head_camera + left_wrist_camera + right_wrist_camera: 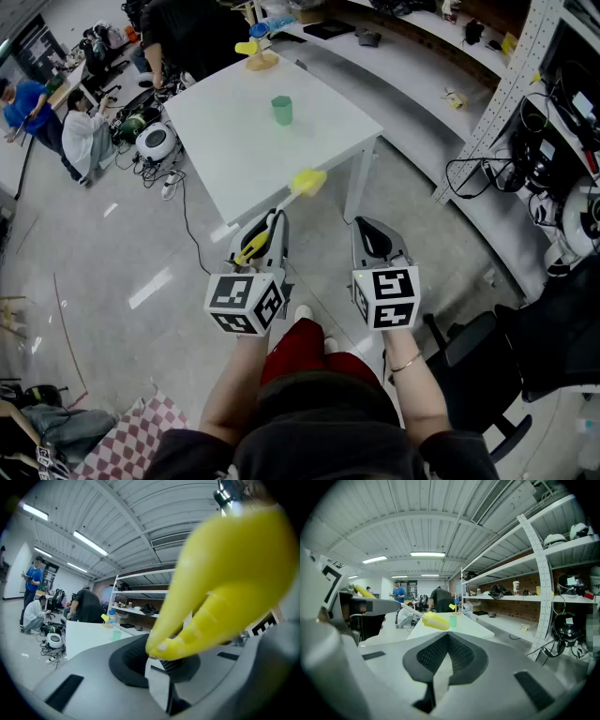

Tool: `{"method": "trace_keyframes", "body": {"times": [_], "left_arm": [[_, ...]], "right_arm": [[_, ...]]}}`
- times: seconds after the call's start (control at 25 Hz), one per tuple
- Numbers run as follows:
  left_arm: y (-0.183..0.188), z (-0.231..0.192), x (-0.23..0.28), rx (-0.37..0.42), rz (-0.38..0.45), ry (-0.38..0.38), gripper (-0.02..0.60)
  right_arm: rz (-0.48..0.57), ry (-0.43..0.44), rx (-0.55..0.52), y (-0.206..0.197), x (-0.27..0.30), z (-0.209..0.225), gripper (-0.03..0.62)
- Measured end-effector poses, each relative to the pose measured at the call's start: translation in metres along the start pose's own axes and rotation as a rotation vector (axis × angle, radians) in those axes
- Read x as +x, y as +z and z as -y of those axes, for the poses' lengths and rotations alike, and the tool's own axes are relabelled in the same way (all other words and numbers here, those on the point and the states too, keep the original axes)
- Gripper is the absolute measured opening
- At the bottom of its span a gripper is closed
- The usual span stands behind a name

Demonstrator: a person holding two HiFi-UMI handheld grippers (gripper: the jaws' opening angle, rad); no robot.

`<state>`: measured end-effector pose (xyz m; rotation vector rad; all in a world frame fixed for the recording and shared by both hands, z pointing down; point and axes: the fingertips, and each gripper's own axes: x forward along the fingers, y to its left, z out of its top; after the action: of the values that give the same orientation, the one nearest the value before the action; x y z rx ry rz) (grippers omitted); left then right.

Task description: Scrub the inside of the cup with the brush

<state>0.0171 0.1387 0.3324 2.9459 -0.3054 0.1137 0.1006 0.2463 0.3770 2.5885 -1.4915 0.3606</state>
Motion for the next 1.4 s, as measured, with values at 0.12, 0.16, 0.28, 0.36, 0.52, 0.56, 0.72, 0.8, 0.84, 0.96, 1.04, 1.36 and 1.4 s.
{"method": "trace_keyframes", "body": {"times": [0.12,0.16,0.28,0.36,0.52,0.56,0.72,0.8,0.84,0.96,1.04,1.36,1.4], "left_arm": [[0.001,-0.002,0.0,-0.002,0.002,0.006,0.046],[0.001,-0.003,0.0,-0.002,0.002,0.008,0.046],[0.001,-0.002,0.0,-0.002,0.003,0.011,0.046],[0.001,-0.002,0.001,-0.003,0.006,0.012,0.046],[0.004,0.001,0.005,-0.001,0.01,0.006,0.046],[0.005,0.001,0.006,0.002,0.009,0.004,0.046],[0.008,-0.004,0.012,0.006,0.013,0.014,0.046],[0.008,-0.006,0.016,0.0,0.014,0.021,0.046],[0.007,-0.008,0.018,-0.003,0.014,0.024,0.046],[0.007,-0.019,0.024,-0.006,0.013,0.033,0.046],[0.006,-0.029,0.029,-0.009,0.016,0.044,0.046],[0.001,-0.075,0.065,-0.047,0.019,0.12,0.046],[0.0,-0.081,0.07,-0.049,0.018,0.129,0.046]], "right_arm": [[0.001,-0.004,-0.006,0.002,0.0,0.002,0.018],[0.001,-0.006,-0.007,0.003,-0.001,0.002,0.018],[0.001,-0.008,-0.01,0.002,-0.003,0.004,0.018],[0.0,-0.009,-0.02,0.0,-0.004,0.007,0.018],[-0.003,-0.01,-0.027,0.0,-0.004,0.013,0.018],[-0.003,-0.011,-0.026,0.0,-0.003,0.014,0.018],[0.018,-0.001,-0.013,0.003,0.0,0.017,0.018],[0.026,0.004,0.01,0.003,0.0,0.021,0.018],[0.026,0.006,0.02,0.003,0.002,0.023,0.018],[0.013,0.0,0.034,0.001,0.013,0.025,0.018],[0.003,0.003,0.04,0.0,0.025,0.025,0.019],[-0.025,0.055,0.012,0.003,0.085,0.031,0.02],[-0.025,0.06,0.012,0.004,0.094,0.033,0.02]]}}
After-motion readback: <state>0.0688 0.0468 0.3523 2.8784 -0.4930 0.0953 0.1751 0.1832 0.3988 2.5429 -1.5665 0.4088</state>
